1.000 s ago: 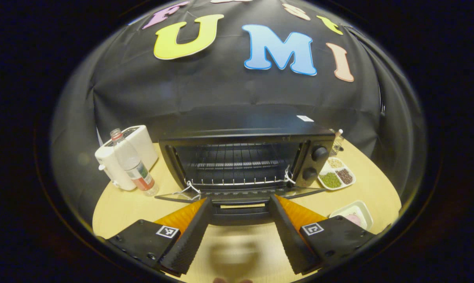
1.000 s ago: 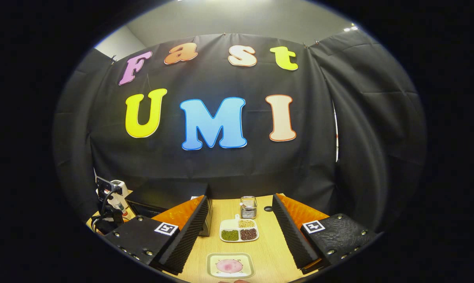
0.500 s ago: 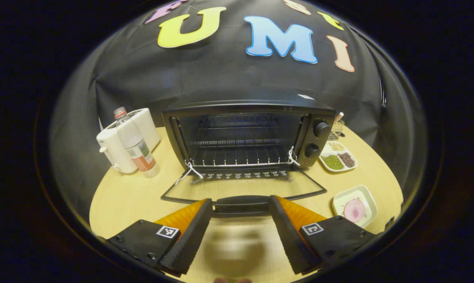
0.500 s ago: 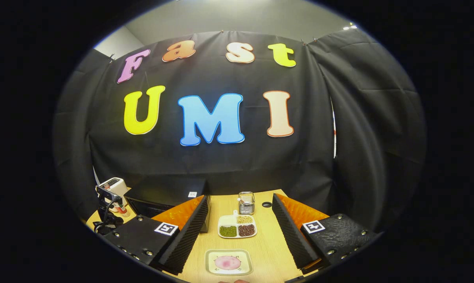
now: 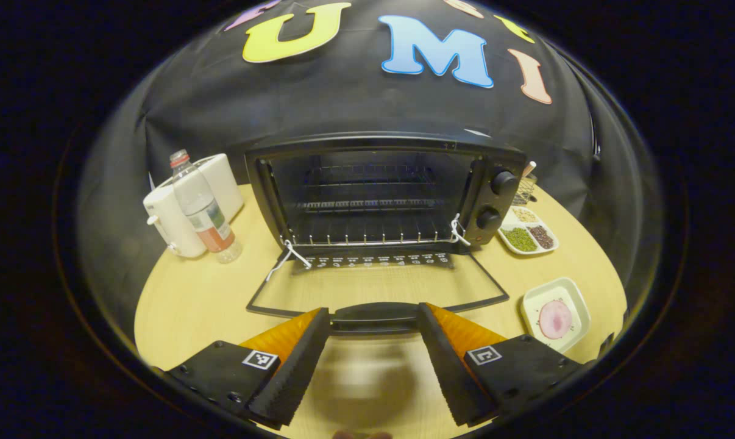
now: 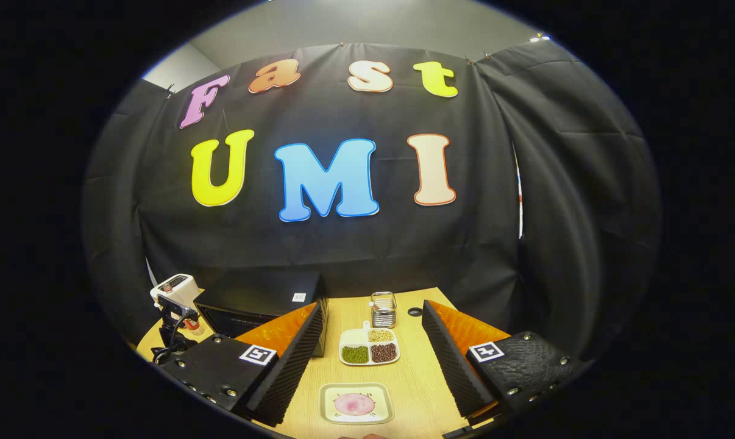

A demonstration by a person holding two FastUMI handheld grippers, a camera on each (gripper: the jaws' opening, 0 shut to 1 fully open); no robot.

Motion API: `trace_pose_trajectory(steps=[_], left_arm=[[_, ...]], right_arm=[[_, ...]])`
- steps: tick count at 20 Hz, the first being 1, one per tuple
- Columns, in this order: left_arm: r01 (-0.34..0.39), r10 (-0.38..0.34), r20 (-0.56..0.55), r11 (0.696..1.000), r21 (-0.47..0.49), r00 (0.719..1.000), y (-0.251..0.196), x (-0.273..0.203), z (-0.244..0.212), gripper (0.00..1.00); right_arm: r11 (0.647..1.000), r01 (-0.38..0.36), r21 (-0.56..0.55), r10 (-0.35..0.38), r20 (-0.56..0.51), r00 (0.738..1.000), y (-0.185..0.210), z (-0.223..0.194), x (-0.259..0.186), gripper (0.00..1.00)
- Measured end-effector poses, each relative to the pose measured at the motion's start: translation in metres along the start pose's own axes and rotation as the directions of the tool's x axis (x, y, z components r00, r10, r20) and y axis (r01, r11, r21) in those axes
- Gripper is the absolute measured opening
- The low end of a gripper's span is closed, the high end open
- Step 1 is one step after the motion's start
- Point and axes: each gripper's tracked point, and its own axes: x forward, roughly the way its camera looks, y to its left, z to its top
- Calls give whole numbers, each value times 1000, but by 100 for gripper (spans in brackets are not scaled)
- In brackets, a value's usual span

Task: Open the electric oven with the left hand, put the food in, and close the electric oven.

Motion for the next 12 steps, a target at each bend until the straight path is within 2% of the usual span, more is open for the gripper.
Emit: trace_pose_trajectory(steps=[2, 3, 6, 8, 12], left_arm=[[-8, 8, -1, 1000, 9, 1000, 2, 4, 0, 97], [-9, 9, -2, 1000, 0, 1000, 3, 5, 0, 100], [-9, 11, 61, 999, -37, 998, 2, -4, 22, 100], [-18, 22, 89, 999, -41, 996, 7, -13, 33, 97], [-16, 36, 217, 995, -94, 975, 14, -53, 85, 100]], right_arm=[[1000, 16, 16, -16, 3, 1000, -6, 1, 0, 99], [1000, 14, 27, -14, 0, 1000, -6, 0, 0, 99], [999, 16, 42, -15, -35, 999, -11, -10, 5, 99], [998, 15, 54, -11, -72, 997, -15, -21, 7, 99], [998, -18, 64, 30, -195, 980, -24, -57, 20, 99]])
